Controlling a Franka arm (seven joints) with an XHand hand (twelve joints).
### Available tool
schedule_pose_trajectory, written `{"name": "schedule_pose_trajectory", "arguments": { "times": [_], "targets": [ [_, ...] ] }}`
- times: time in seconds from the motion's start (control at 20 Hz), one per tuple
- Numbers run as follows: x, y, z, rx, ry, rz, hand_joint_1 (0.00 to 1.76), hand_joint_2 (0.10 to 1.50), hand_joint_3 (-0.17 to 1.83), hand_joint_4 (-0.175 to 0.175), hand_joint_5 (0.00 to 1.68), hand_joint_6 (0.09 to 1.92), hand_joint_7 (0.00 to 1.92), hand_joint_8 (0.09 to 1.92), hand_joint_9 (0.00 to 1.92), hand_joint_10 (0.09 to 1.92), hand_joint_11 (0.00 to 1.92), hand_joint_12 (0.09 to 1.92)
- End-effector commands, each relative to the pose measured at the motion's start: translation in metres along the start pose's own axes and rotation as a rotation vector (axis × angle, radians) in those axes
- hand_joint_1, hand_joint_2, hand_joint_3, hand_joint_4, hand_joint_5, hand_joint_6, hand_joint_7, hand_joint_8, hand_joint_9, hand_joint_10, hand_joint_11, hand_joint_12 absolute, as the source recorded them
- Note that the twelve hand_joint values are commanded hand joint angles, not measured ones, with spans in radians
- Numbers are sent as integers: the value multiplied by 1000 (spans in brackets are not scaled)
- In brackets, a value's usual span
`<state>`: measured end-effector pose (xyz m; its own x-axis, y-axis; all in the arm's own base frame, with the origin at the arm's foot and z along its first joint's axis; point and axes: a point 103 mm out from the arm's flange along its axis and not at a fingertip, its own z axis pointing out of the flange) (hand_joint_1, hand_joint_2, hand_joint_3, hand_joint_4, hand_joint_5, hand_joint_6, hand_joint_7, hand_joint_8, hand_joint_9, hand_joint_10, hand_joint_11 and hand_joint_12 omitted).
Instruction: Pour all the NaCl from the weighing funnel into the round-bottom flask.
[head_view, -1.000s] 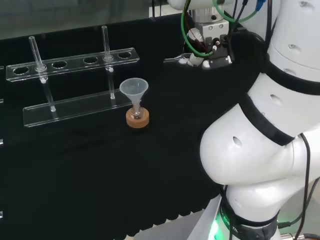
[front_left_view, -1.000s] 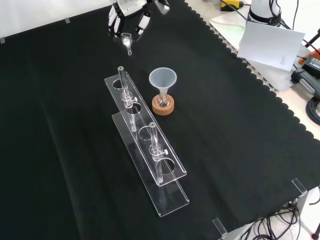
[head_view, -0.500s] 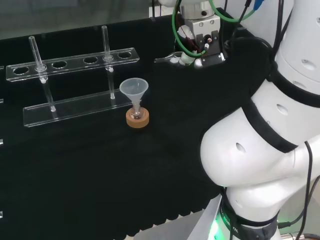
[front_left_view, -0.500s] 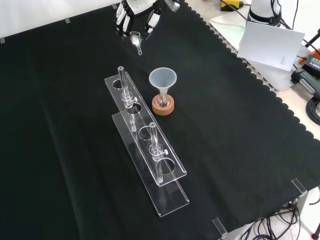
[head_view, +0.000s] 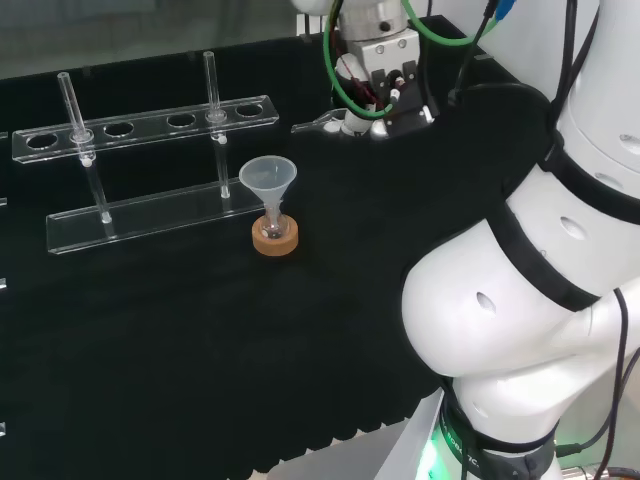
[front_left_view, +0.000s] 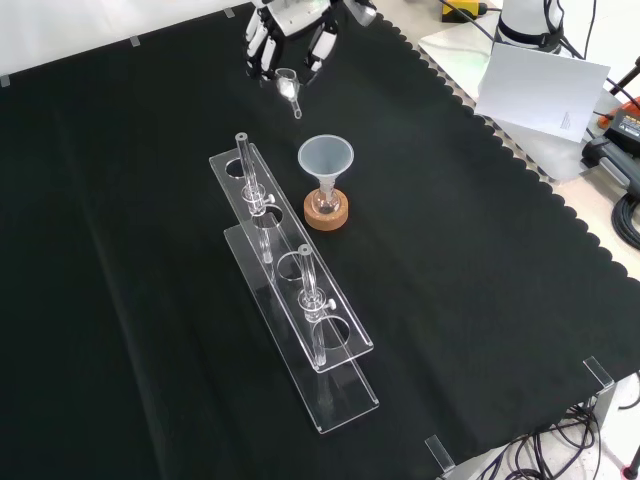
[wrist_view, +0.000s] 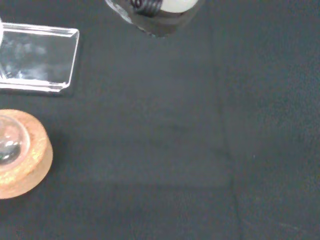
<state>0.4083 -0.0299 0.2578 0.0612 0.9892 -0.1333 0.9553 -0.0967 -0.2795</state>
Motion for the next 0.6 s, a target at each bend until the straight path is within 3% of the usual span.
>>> {"name": "schedule_pose_trajectory", "arguments": {
  "times": [0.05, 0.6],
  "targets": [
    [15, -7, -4, 14, -63, -14, 1125, 1029, -175, 175, 1419, 276, 563, 589, 936, 339, 706, 1124],
    [13, -9, -1, 52, -174, -32, 1125, 1029, -175, 175, 1421, 272, 560, 590, 931, 337, 701, 1129]
  ]
}}
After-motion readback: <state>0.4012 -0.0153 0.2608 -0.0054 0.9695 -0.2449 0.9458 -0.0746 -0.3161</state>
